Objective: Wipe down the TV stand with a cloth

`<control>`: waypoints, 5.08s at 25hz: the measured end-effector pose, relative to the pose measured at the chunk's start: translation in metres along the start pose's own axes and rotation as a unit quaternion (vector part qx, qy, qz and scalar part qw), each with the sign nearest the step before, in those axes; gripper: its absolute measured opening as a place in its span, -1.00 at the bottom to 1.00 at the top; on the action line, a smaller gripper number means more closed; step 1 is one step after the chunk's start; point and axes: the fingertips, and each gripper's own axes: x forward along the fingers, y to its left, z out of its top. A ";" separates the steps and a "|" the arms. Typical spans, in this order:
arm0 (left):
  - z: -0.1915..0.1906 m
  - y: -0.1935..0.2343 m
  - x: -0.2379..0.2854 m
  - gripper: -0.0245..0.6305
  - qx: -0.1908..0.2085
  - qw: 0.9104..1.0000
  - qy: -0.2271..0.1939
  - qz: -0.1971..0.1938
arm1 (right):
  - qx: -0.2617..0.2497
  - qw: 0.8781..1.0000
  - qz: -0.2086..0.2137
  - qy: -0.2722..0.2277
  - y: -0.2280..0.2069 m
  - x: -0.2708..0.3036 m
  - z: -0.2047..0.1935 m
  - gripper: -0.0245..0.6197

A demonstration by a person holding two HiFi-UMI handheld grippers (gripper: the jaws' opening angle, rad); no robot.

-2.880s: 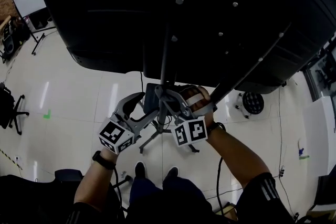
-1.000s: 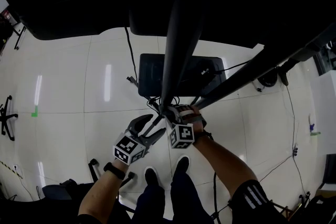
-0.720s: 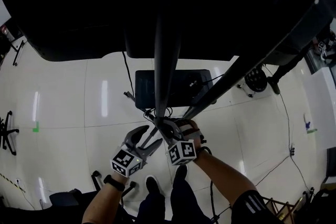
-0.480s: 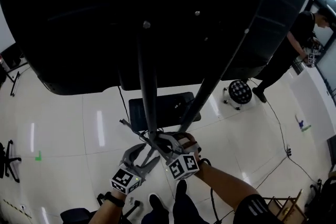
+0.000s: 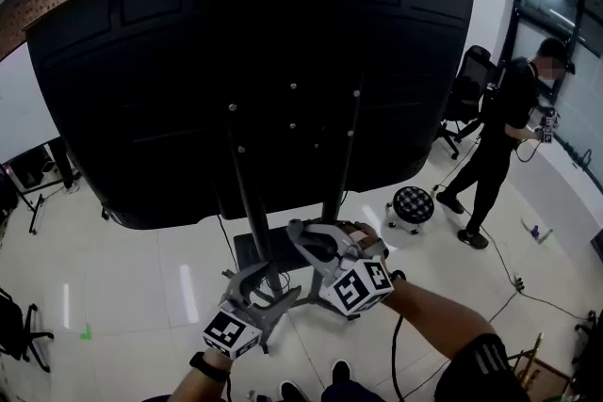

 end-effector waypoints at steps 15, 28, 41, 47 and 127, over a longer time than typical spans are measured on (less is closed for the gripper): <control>0.150 -0.012 0.079 0.03 0.077 0.995 -0.063 0.022 | -0.075 0.993 -0.075 -0.046 -0.203 -0.073 0.051 -0.73; 0.196 0.008 0.125 0.03 0.103 0.989 -0.081 0.061 | -0.206 0.975 -0.083 0.000 -0.288 -0.039 0.050 -0.71; 0.154 0.015 0.146 0.02 0.083 0.992 -0.052 0.077 | -0.147 0.986 -0.073 -0.036 -0.286 -0.047 0.009 -0.74; 0.139 0.019 0.156 0.02 0.069 0.994 -0.044 0.078 | -0.161 0.984 -0.063 -0.045 -0.261 -0.042 -0.012 -0.73; -0.461 0.059 0.158 0.03 -0.173 0.963 0.189 0.088 | -0.059 0.972 0.182 0.135 0.278 0.113 -0.445 -0.74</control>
